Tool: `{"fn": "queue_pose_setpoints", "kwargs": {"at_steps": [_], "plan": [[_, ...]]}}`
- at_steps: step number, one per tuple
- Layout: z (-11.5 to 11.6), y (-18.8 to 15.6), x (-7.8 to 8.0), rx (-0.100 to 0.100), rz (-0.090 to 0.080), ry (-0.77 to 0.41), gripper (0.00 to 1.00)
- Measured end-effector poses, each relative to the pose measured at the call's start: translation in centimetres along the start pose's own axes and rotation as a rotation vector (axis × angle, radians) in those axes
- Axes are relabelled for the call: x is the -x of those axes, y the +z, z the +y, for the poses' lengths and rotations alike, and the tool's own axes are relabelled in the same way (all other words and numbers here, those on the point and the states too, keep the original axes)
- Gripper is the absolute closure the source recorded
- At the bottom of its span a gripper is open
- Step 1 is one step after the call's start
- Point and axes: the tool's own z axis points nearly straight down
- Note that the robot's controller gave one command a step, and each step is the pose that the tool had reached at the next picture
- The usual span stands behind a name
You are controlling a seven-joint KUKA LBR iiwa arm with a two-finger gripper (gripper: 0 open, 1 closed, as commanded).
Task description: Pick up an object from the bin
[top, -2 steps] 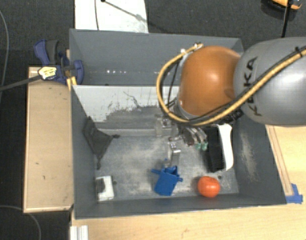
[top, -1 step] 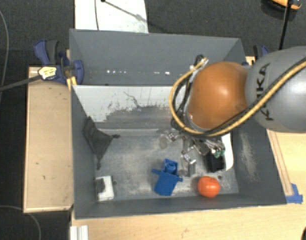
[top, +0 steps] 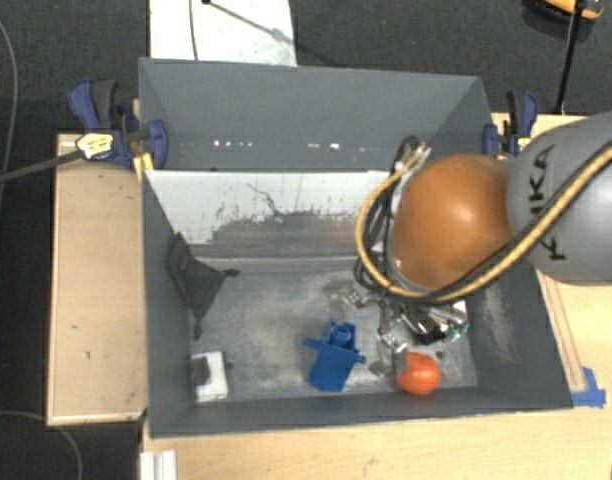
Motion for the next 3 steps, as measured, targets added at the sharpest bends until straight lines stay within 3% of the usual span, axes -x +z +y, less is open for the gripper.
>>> {"fn": "queue_pose_setpoints", "kwargs": {"at_steps": [1, 2, 3], "plan": [[0.3, 6.9, 1.2, -0.003, -0.005, 0.002, 0.00], [0.2, 9.3, 0.5, 0.000, -0.002, -0.123, 1.00], [0.2, 9.3, 0.5, 0.000, -0.002, -0.123, 1.00]]}}
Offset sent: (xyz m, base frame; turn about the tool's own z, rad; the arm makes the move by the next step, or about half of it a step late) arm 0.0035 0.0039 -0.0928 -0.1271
